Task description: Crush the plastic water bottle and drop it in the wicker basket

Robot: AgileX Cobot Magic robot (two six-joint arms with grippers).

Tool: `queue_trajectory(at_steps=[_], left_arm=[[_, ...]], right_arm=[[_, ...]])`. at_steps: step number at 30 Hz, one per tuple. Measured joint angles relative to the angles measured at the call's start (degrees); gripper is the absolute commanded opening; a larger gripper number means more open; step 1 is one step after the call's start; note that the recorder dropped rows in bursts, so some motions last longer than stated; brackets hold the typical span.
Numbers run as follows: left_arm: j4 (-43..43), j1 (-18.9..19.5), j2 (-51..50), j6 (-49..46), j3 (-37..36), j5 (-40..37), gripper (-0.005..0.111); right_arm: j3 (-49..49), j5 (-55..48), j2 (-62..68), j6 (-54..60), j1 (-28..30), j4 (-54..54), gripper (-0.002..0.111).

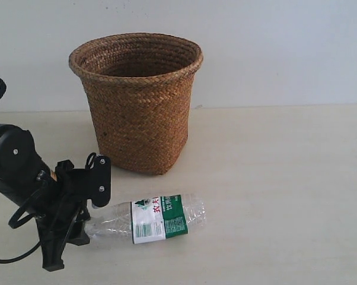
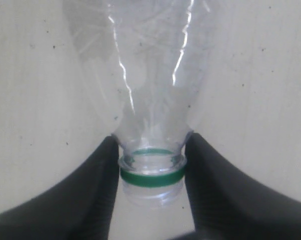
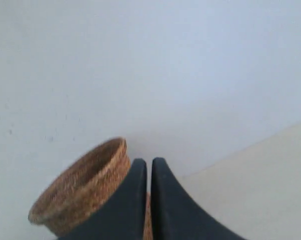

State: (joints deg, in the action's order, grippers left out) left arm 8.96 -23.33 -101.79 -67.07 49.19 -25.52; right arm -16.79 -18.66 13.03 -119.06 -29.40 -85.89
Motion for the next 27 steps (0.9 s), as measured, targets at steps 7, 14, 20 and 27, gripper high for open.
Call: queue_trajectory(at_steps=[7, 14, 20, 27], left_arm=[[0.0, 0.0, 0.0, 0.0, 0.0, 0.0, 0.004], [0.0, 0.0, 0.0, 0.0, 0.0, 0.0, 0.004], [0.0, 0.0, 0.0, 0.0, 0.0, 0.0, 0.004], [0.0, 0.0, 0.0, 0.0, 0.0, 0.0, 0.004]], right_arm=[[0.0, 0.0, -12.0, 0.0, 6.6, 0.0, 0.000], [0.0, 0.0, -12.6, 0.0, 10.6, -0.2, 0.000], [0.0, 0.1, -12.6, 0.0, 10.7, -0.3, 0.000], [0.0, 0.2, -12.6, 0.0, 10.7, -0.3, 0.000]])
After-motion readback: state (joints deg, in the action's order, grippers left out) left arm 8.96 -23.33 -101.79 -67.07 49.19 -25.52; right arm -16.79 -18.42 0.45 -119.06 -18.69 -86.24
